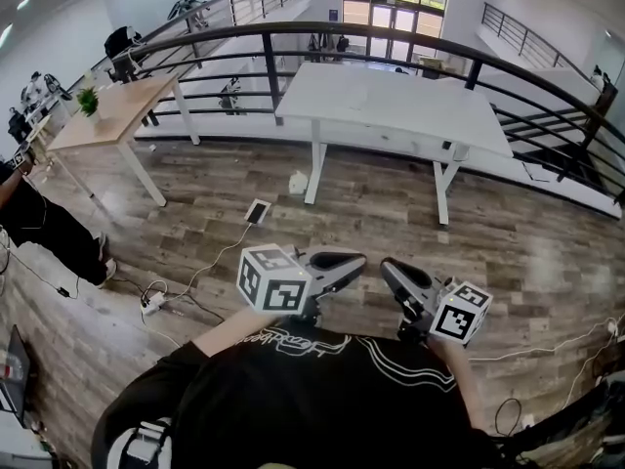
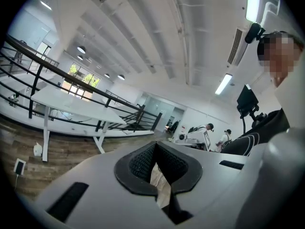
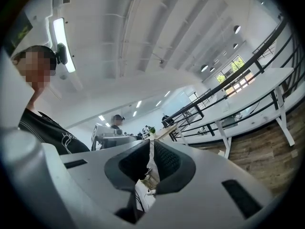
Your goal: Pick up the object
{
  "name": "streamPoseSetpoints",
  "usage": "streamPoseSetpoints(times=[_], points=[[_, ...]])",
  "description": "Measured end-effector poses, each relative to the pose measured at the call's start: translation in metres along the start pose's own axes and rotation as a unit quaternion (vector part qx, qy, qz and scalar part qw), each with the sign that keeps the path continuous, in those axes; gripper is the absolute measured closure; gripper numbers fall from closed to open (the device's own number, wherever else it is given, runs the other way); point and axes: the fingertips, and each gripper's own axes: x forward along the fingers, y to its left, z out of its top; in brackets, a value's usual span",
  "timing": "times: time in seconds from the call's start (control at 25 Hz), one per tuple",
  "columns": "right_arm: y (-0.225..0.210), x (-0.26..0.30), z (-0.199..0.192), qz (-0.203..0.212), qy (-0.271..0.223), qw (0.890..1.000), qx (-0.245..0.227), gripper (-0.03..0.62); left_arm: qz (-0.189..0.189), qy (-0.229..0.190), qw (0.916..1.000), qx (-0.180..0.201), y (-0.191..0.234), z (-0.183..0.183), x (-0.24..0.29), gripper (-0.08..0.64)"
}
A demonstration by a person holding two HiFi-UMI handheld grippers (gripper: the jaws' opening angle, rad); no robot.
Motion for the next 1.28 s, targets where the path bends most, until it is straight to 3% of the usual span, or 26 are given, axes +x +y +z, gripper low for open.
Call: streamPoseSetpoints(times=[0.48,0.72,1.0,1.28], points=[[-0.010,0.008,-0.012,0.013,0.012,1.000,0.021,0.561,0.018,0.001,0.9998,-0.012,0.012,-0.006,0.000,0.554],[-0.030,0.020,-0.013,0.003,0.019,1.000,0.023,0.561,0.001,-0.016,0.9998,-0.015,0.029,-0.002,0.004,0.554],[-0.070,0.058,-0.009,0.000,0.038,0.999,0.026,0.561,0.014,-0.032,0.9988,-0.035,0.087,0.009,0.008,0.554],[-0.138,0.133,0.017,0.002,0.051,0.998,0.035,0.561,0.026,-0.043,0.9970,-0.059,0.188,0.048,0.016,0.554]])
